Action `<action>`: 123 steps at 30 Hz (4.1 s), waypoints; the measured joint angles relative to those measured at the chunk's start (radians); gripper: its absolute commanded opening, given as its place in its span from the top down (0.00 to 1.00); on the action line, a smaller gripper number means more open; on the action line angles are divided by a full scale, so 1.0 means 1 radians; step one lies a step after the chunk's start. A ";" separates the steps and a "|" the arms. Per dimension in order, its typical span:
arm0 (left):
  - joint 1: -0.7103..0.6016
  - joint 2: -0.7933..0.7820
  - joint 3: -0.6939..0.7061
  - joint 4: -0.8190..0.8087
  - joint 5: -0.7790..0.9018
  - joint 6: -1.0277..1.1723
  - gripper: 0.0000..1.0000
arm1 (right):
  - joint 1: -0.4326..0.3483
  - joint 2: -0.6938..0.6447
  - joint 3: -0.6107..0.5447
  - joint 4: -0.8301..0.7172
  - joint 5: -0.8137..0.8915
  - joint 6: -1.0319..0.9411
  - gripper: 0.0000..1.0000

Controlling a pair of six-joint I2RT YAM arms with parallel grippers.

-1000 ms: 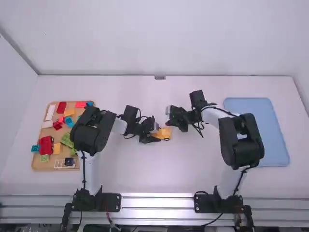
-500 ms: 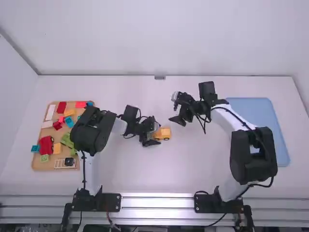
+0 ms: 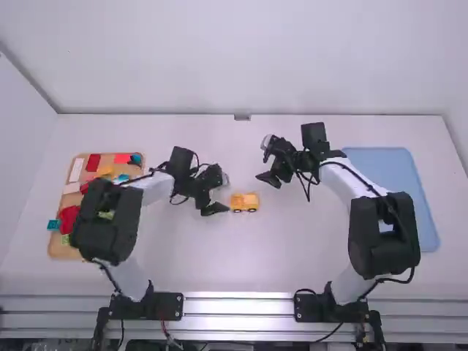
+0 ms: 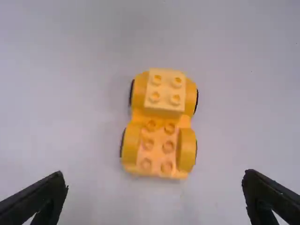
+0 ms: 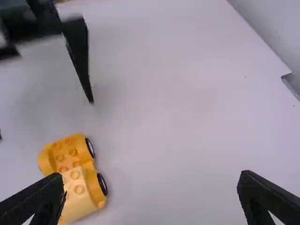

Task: Assemble lego blocks to make yellow taxi

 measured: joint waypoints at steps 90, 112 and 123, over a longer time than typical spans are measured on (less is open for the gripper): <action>0.980 0.102 0.378 -0.746 -0.873 -0.739 0.49 | -0.026 0.000 0.000 0.314 -0.001 -0.002 0.02; 0.989 0.102 0.254 -0.576 -0.829 -0.599 0.50 | -0.026 0.000 0.000 0.351 -0.001 0.047 0.02; 0.989 0.102 0.195 -0.447 -0.829 -0.571 0.50 | -0.026 0.000 0.000 0.356 -0.001 0.047 0.02</action>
